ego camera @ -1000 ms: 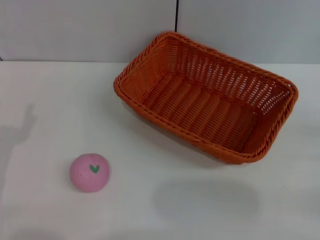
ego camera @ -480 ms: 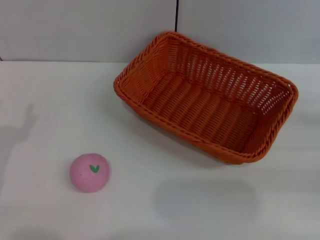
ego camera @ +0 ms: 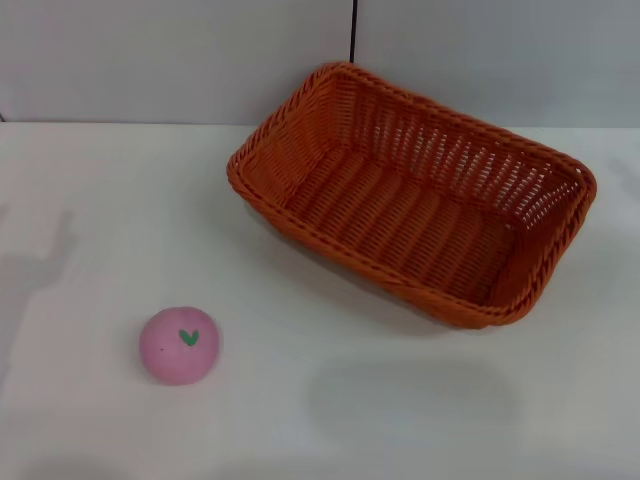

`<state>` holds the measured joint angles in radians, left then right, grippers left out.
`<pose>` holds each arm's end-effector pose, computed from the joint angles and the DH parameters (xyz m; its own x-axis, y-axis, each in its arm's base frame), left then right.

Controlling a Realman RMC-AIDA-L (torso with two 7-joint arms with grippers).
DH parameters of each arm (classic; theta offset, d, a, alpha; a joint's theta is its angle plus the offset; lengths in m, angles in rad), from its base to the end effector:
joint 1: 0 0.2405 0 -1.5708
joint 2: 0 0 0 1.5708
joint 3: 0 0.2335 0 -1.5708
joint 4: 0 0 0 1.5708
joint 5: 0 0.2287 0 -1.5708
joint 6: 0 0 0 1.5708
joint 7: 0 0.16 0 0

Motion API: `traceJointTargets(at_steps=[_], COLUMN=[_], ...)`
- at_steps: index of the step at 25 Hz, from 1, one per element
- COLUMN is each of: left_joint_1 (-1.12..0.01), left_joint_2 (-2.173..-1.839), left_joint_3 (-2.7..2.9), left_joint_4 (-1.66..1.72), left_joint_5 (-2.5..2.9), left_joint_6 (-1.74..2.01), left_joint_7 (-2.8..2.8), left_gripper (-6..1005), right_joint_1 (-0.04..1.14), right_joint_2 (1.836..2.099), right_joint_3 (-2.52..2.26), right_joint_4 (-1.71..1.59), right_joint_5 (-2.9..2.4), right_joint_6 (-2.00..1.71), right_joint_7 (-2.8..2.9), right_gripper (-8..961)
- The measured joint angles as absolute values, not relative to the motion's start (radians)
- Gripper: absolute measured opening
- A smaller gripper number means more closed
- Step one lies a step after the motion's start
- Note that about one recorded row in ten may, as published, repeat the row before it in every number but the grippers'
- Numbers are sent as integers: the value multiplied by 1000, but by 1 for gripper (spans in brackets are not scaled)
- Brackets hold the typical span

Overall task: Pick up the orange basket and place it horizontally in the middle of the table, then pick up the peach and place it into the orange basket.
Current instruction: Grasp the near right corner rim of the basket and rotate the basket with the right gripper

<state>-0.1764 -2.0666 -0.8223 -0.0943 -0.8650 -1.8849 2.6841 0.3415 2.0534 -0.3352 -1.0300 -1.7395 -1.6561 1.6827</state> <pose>-0.3231 0.2234 0.0546 0.4109 -0.4631 0.7853 0.8110 -0.2077 -0.5469 0.2858 0.3186 0.1670 0.5518 -0.1896 -0.8122 -0.7223 -0.5956 -0.3516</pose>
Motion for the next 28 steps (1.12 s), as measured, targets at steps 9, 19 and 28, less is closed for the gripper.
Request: traceJointTargets(at_steps=[9, 19, 28], left_joint_1=[-176, -178, -178], left_joint_2=[-2066, -2068, -2068], left_joint_3=[-817, -816, -816], left_joint_4=[-93, -100, -102], left_joint_5=[-866, -865, -865], left_joint_6=[-1872, -1853, -1850], left_joint_7=[2679, 2678, 2678], left_gripper=[847, 847, 847], right_joint_1=[570, 834, 875], right_joint_2=[1950, 1888, 1899], right_joint_3=[-374, -511, -733], right_joint_4=[-1221, -1102, -1016], right_joint_5=[-2140, -2507, -2554], right_joint_6=[-1799, -1808, -1680], right_joint_7=[2070, 2201, 2244], right_gripper=[639, 644, 649])
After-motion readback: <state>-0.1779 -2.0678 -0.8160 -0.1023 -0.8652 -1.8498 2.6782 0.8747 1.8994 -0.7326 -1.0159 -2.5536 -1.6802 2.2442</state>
